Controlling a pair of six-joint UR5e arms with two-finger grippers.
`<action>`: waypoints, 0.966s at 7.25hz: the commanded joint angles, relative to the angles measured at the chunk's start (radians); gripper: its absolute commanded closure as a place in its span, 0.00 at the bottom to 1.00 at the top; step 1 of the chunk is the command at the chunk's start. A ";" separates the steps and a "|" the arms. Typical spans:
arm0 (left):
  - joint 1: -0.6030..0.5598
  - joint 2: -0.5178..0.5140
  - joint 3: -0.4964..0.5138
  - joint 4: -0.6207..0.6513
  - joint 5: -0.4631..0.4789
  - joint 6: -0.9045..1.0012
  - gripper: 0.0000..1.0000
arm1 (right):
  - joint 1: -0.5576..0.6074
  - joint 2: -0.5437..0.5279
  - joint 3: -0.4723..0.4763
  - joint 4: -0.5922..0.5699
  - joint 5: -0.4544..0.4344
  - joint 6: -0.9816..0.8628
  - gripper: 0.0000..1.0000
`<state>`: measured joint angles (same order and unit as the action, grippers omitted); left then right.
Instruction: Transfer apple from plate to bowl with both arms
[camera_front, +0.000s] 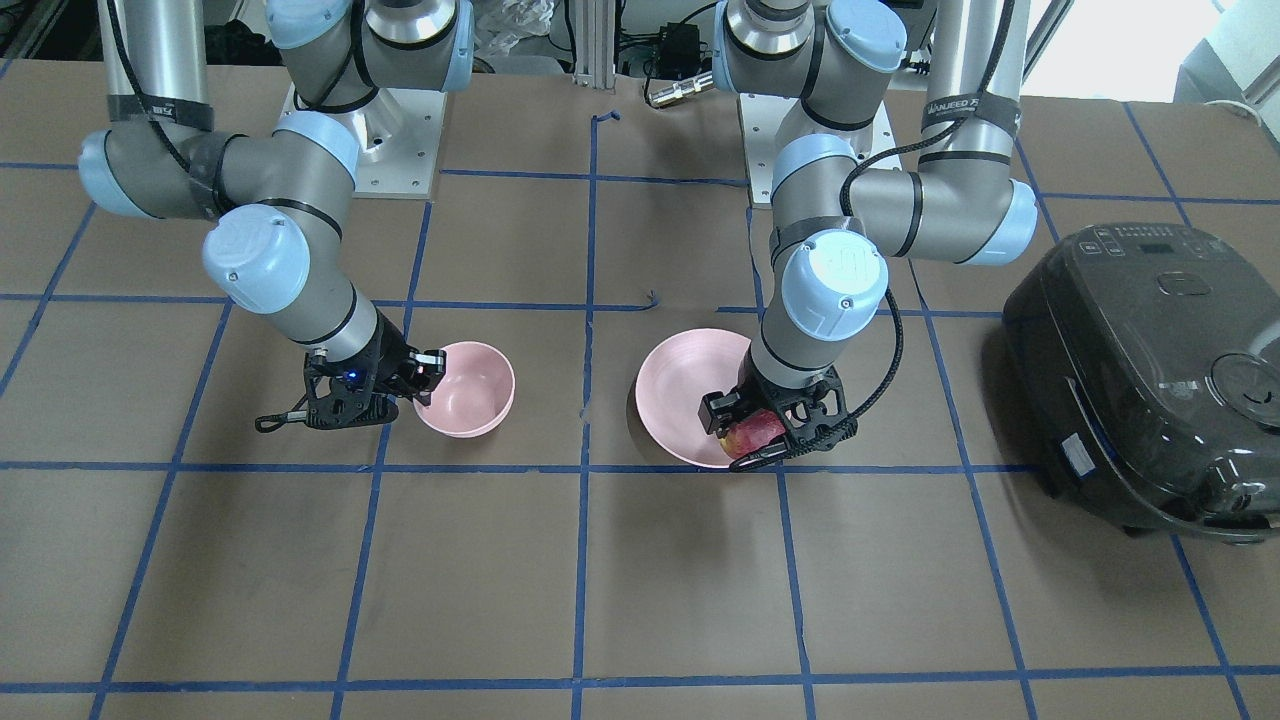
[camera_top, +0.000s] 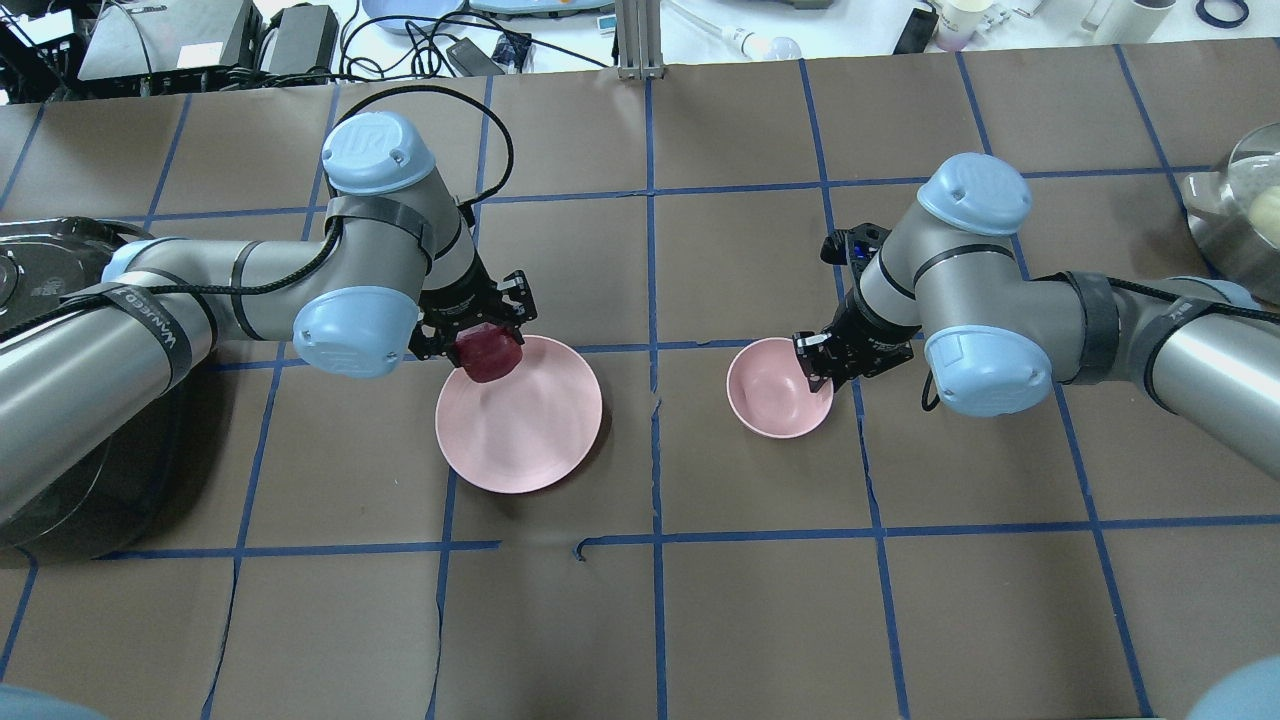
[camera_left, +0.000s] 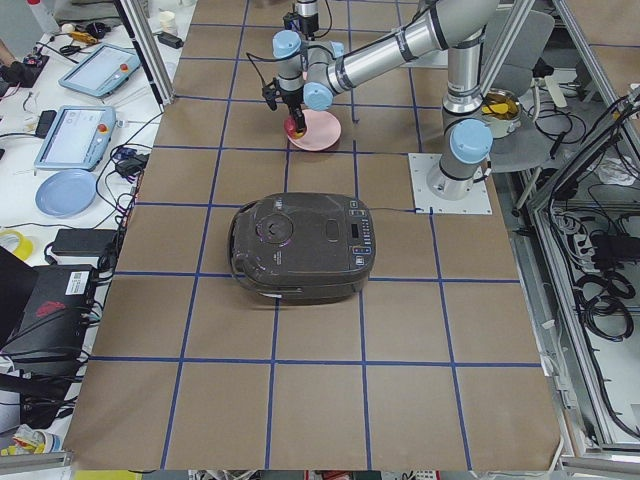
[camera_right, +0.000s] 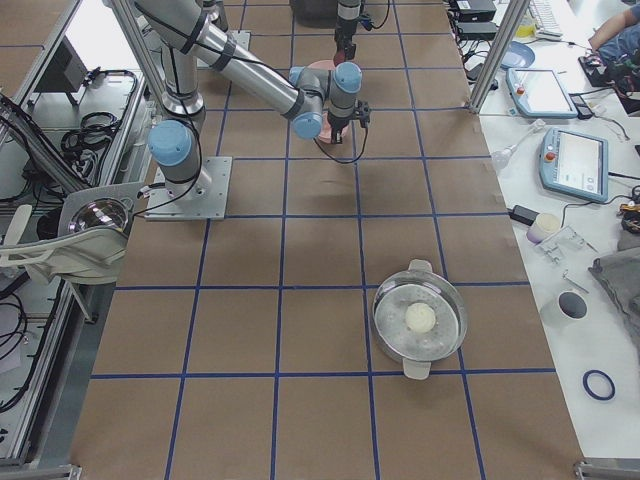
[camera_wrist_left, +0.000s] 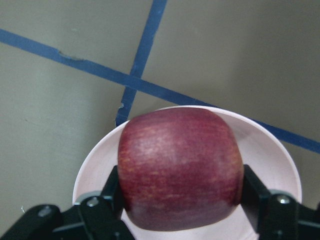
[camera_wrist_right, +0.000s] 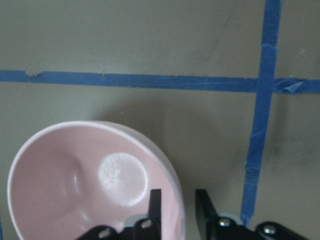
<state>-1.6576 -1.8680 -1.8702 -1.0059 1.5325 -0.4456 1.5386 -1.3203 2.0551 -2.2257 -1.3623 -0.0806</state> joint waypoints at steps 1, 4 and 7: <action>-0.010 0.036 0.087 -0.041 -0.006 -0.008 0.81 | 0.000 -0.007 -0.010 0.001 0.000 0.010 0.00; -0.073 0.035 0.204 -0.126 -0.119 -0.175 0.82 | -0.009 -0.054 -0.162 0.119 -0.112 0.007 0.00; -0.198 0.015 0.244 -0.036 -0.215 -0.350 1.00 | -0.018 -0.106 -0.378 0.439 -0.181 0.005 0.00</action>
<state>-1.7887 -1.8429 -1.6435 -1.0963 1.3421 -0.7280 1.5243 -1.4068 1.7856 -1.9420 -1.5253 -0.0750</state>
